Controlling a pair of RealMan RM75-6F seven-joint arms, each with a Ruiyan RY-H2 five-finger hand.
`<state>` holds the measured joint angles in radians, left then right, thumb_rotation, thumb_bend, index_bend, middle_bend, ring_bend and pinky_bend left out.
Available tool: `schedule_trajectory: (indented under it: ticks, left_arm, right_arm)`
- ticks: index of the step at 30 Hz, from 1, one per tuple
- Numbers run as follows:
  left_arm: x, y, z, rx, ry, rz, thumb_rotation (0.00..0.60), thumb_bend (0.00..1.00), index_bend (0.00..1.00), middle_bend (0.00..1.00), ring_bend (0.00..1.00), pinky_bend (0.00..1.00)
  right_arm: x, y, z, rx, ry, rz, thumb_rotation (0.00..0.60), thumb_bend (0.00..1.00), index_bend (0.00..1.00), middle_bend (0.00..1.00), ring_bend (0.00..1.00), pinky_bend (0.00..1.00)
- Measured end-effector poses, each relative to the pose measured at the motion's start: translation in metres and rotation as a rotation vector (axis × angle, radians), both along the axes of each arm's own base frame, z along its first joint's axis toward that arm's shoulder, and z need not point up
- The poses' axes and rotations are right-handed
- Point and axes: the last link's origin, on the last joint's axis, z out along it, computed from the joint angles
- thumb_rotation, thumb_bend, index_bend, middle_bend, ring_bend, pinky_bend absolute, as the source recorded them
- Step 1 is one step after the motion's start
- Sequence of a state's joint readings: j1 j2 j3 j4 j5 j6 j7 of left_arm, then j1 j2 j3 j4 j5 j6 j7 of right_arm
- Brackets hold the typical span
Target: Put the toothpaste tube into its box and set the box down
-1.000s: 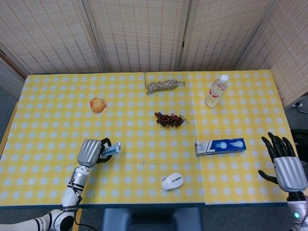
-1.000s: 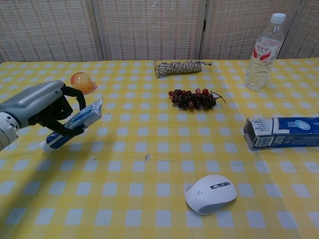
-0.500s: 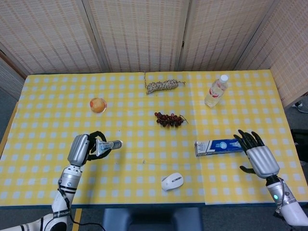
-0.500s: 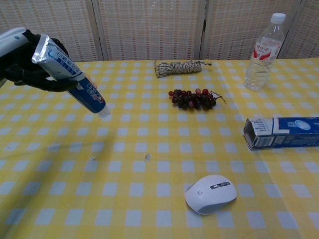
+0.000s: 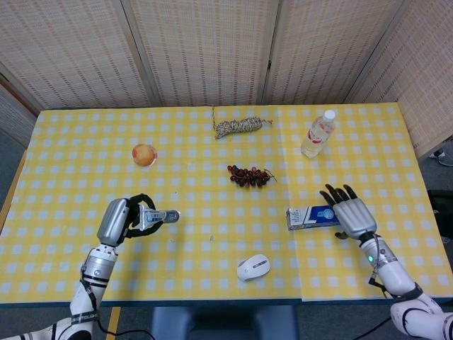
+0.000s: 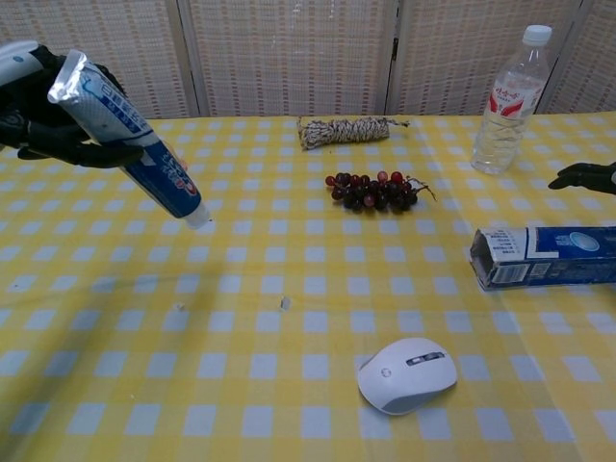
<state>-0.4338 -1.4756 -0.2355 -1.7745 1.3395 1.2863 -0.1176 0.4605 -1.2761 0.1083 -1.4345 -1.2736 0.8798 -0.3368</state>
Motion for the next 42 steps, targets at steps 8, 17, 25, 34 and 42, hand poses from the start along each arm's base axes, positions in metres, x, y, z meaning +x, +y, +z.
schedule_trajectory:
  ticks: [8, 17, 25, 34, 42]
  left_arm:
    - [-0.004, 0.000, 0.000, -0.009, 0.013, 0.008, 0.600, 0.80, 0.82, 1.00, 1.00, 1.00]
    - [-0.008, 0.005, 0.000, -0.007, 0.013, 0.015, 0.600, 0.80, 0.82, 1.00, 1.00, 1.00]
    - [-0.007, 0.004, 0.000, -0.003, 0.014, 0.012, 0.600, 0.80, 0.82, 1.00, 1.00, 1.00]
    - [-0.007, 0.003, 0.002, 0.009, 0.021, 0.015, 0.600, 0.80, 0.82, 1.00, 1.00, 1.00]
    - [-0.001, 0.002, 0.010, 0.032, -0.005, 0.011, 0.600, 0.80, 0.82, 1.00, 1.00, 1.00]
  right_arm:
    - [-0.012, -0.015, -0.011, 0.013, 0.065, -0.060, 0.600, 0.15, 0.21, 0.12, 0.14, 0.00]
    - [-0.013, -0.027, -0.032, 0.020, 0.050, -0.076, 0.600, 0.19, 0.38, 0.25, 0.24, 0.12]
    - [-0.011, -0.028, -0.035, -0.025, 0.027, -0.034, 0.600, 0.25, 0.54, 0.39, 0.42, 0.44]
    - [-0.012, -0.026, -0.037, -0.042, -0.019, -0.026, 0.600, 0.30, 0.59, 0.43, 0.50, 0.55]
    - [-0.008, -0.020, -0.025, -0.095, -0.195, -0.026, 0.600, 0.30, 0.59, 0.44, 0.50, 0.55]
